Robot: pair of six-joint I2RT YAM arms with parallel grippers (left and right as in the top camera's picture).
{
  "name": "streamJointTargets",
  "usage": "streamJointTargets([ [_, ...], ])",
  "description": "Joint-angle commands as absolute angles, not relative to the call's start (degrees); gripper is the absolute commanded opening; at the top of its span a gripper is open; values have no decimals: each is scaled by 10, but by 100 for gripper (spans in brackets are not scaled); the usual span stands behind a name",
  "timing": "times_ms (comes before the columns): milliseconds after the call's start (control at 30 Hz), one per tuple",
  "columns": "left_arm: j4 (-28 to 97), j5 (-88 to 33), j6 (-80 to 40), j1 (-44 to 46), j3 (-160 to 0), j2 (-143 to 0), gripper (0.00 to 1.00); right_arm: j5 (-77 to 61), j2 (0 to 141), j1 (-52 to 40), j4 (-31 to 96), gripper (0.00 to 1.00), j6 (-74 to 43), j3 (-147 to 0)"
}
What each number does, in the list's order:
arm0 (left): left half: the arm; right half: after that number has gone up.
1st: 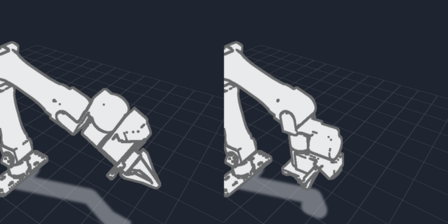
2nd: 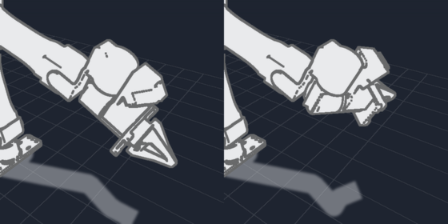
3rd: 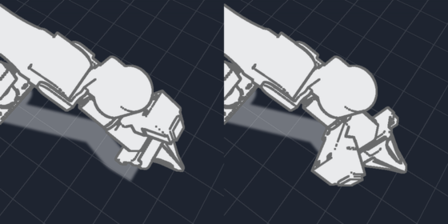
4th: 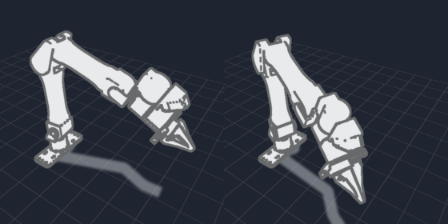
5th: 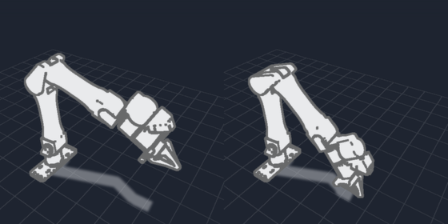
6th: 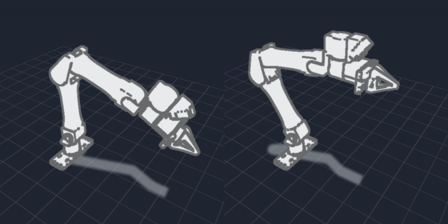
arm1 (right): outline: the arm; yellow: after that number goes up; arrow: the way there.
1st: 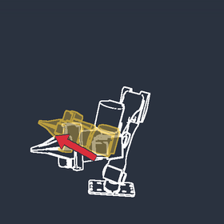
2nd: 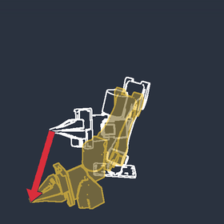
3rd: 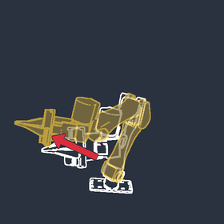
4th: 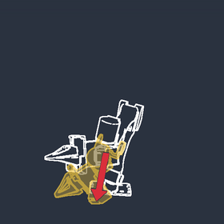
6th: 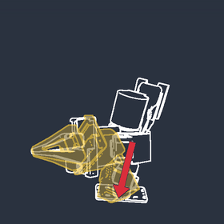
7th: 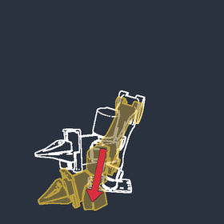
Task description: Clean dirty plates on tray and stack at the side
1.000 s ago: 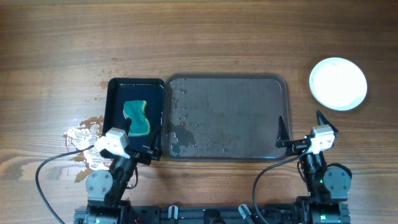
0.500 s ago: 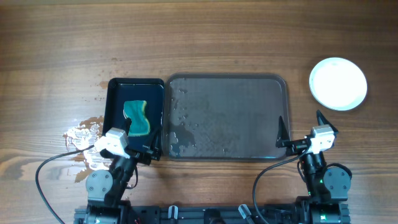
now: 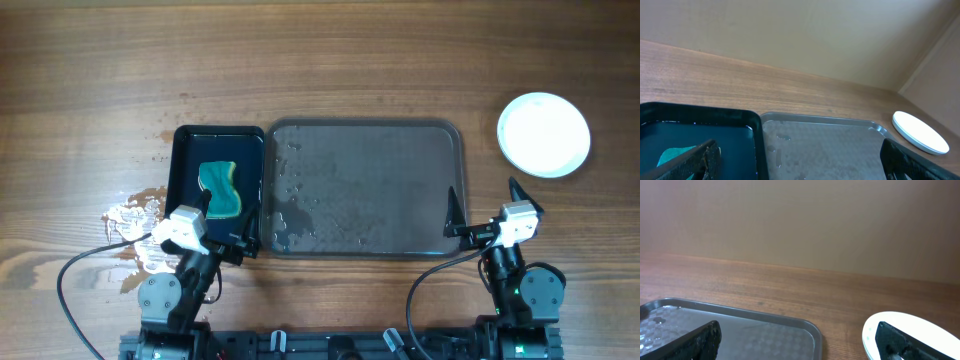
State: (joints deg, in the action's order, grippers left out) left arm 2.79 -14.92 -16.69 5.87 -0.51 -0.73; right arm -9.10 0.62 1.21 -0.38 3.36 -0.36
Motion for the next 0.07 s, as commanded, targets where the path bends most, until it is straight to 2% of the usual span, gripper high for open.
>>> streamJointTargets([
  [0, 30, -154, -172, 55, -3, -3, 100, -86, 3, 10, -6, 100, 44, -3],
  [33, 30, -154, -172, 55, -3, -3, 100, -86, 3, 10, -5, 100, 44, -3],
])
